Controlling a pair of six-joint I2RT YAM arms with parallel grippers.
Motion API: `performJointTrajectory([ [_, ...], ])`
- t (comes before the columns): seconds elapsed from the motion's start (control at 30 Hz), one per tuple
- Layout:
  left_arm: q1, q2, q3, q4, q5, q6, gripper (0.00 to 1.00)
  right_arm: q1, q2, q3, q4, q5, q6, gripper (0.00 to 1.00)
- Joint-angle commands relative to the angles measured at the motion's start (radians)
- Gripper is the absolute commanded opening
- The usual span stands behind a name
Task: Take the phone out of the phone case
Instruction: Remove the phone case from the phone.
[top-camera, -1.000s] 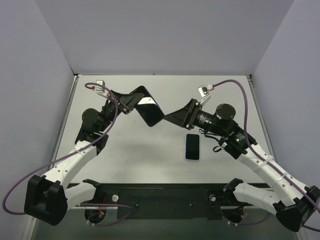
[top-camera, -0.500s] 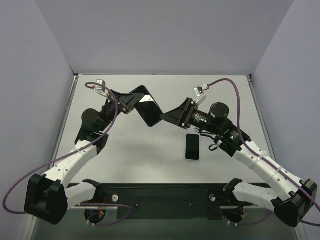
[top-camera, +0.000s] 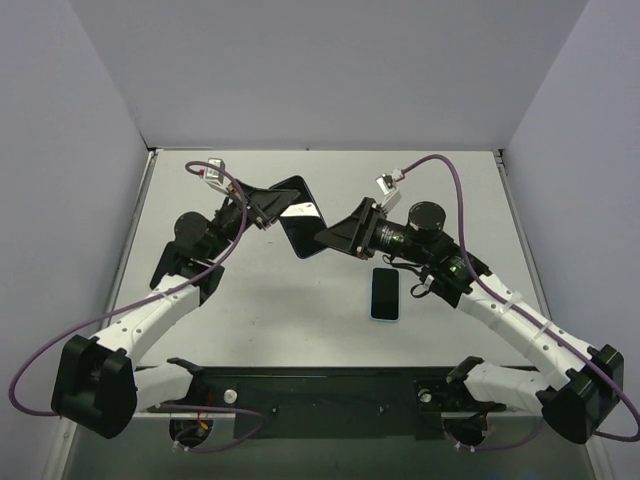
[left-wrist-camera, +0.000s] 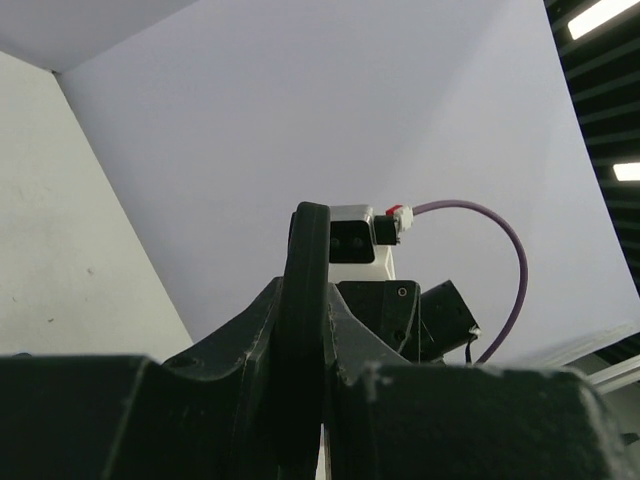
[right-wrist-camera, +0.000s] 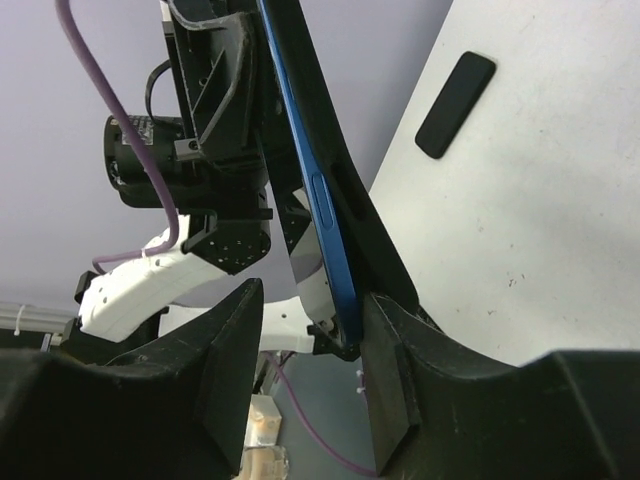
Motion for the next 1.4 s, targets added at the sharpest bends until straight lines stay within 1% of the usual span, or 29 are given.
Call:
performJointTrajectory([
  [0.0,-0.065,-0.023,0.065,0.039,0.111,0.007,0.00,-0.003,0.026,0.038,0.128,0.003,0.015,0.38],
  [0.17,-0.073,-0.023,0.063,0.071,0.124,-0.043,0.00,-0.027,0.045,0.002,0.180,0.002,0.040,0.39],
  [0.3,-0.093,-0.019,0.099,-0.027,0.140,0.006,0.00,-0.026,0.078,0.009,0.226,-0.046,0.038,0.37],
  [0.37,-0.107,-0.002,0.125,-0.068,0.160,0.028,0.00,-0.026,0.114,0.014,0.269,-0.070,0.044,0.31],
  [0.4,-0.113,0.009,0.137,-0.073,0.173,0.033,0.00,-0.027,0.123,0.012,0.287,-0.078,0.057,0.26],
  [0.47,-0.114,0.020,0.145,-0.073,0.193,0.036,0.00,-0.029,0.138,0.006,0.330,-0.098,0.072,0.22],
  [0.53,-0.113,0.017,0.149,-0.091,0.202,0.052,0.00,-0.027,0.141,-0.006,0.372,-0.100,0.087,0.08],
  [0.57,-0.111,0.011,0.155,-0.129,0.203,0.081,0.00,-0.029,0.140,-0.015,0.398,-0.101,0.095,0.00],
  [0.6,-0.105,0.008,0.157,-0.148,0.200,0.115,0.04,-0.035,0.138,-0.023,0.404,-0.100,0.103,0.00],
  [0.63,-0.101,-0.009,0.152,-0.186,0.187,0.129,0.10,-0.047,0.128,-0.046,0.425,-0.087,0.127,0.00],
  [0.67,-0.096,-0.018,0.146,-0.199,0.180,0.157,0.21,-0.056,0.125,-0.057,0.463,-0.083,0.142,0.00],
  [0.7,-0.093,-0.032,0.128,-0.205,0.167,0.161,0.26,-0.073,0.118,-0.082,0.490,-0.086,0.188,0.00],
  [0.73,-0.085,-0.041,0.117,-0.199,0.164,0.166,0.35,-0.085,0.115,-0.096,0.557,-0.092,0.219,0.00],
  [0.77,-0.079,-0.057,0.090,-0.174,0.159,0.163,0.38,-0.107,0.114,-0.124,0.589,-0.093,0.277,0.00],
  [0.8,-0.076,-0.061,0.074,-0.156,0.159,0.154,0.43,-0.115,0.115,-0.135,0.663,-0.100,0.313,0.00],
  [0.83,-0.076,-0.068,0.047,-0.107,0.162,0.146,0.44,-0.125,0.121,-0.150,0.701,-0.104,0.368,0.00],
  [0.87,-0.076,-0.066,0.036,-0.090,0.163,0.139,0.45,-0.129,0.128,-0.156,0.755,-0.119,0.385,0.00],
  [0.97,-0.077,-0.065,0.011,-0.064,0.177,0.137,0.46,-0.130,0.137,-0.162,0.852,-0.127,0.480,0.00],
  [1.07,-0.084,-0.063,0.002,-0.036,0.182,0.142,0.48,-0.129,0.140,-0.163,0.931,-0.126,0.538,0.00],
  [1.1,-0.087,-0.060,-0.001,-0.029,0.190,0.140,0.49,-0.130,0.143,-0.159,0.939,-0.127,0.555,0.00],
  [1.2,-0.088,-0.077,-0.031,0.008,0.193,0.137,0.50,-0.130,0.138,-0.153,0.965,-0.126,0.583,0.00],
  [1.27,-0.088,-0.084,-0.038,0.005,0.185,0.148,0.50,-0.127,0.131,-0.149,0.959,-0.126,0.587,0.00],
  [1.33,-0.090,-0.080,-0.023,-0.030,0.177,0.163,0.40,-0.112,0.126,-0.141,0.958,-0.126,0.587,0.00],
  [1.37,-0.090,-0.080,-0.018,-0.033,0.179,0.169,0.33,-0.109,0.125,-0.138,0.958,-0.129,0.587,0.00],
])
